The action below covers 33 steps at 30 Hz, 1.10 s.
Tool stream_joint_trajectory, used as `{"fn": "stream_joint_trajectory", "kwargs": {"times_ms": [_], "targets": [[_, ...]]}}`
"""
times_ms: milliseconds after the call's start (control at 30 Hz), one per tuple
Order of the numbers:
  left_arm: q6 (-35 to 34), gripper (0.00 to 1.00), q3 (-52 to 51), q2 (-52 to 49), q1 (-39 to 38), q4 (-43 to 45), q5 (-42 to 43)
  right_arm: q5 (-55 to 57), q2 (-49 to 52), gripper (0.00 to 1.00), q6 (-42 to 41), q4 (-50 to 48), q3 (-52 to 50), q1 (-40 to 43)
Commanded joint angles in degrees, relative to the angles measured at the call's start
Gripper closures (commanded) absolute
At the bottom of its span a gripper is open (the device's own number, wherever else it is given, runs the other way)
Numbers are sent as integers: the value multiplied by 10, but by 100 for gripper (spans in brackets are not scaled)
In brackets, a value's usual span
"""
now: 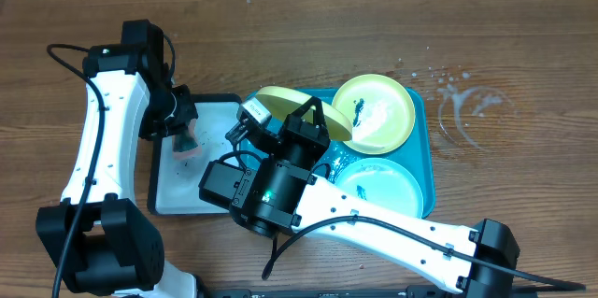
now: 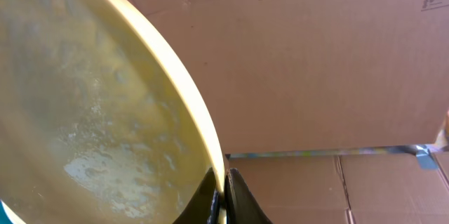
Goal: Clean dirty plates on tray and stack at the side
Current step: 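Carry the cleaned yellow plate right and set it off the tray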
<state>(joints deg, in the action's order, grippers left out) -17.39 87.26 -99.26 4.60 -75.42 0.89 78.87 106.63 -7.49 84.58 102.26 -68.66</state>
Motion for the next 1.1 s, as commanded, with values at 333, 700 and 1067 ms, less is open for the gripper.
{"fn": "stream_joint_trajectory", "kwargs": {"times_ms": [333, 700, 1067], "targets": [[16, 96, 1, -1, -1, -3, 7, -61, -5, 96, -70, 8, 13, 6], [22, 96, 1, -1, -1, -2, 17, -563, -3, 96, -129, -73, -8, 119], [22, 96, 1, -1, -1, -4, 17, -748, -3, 96, -213, -116, -12, 419]]}}
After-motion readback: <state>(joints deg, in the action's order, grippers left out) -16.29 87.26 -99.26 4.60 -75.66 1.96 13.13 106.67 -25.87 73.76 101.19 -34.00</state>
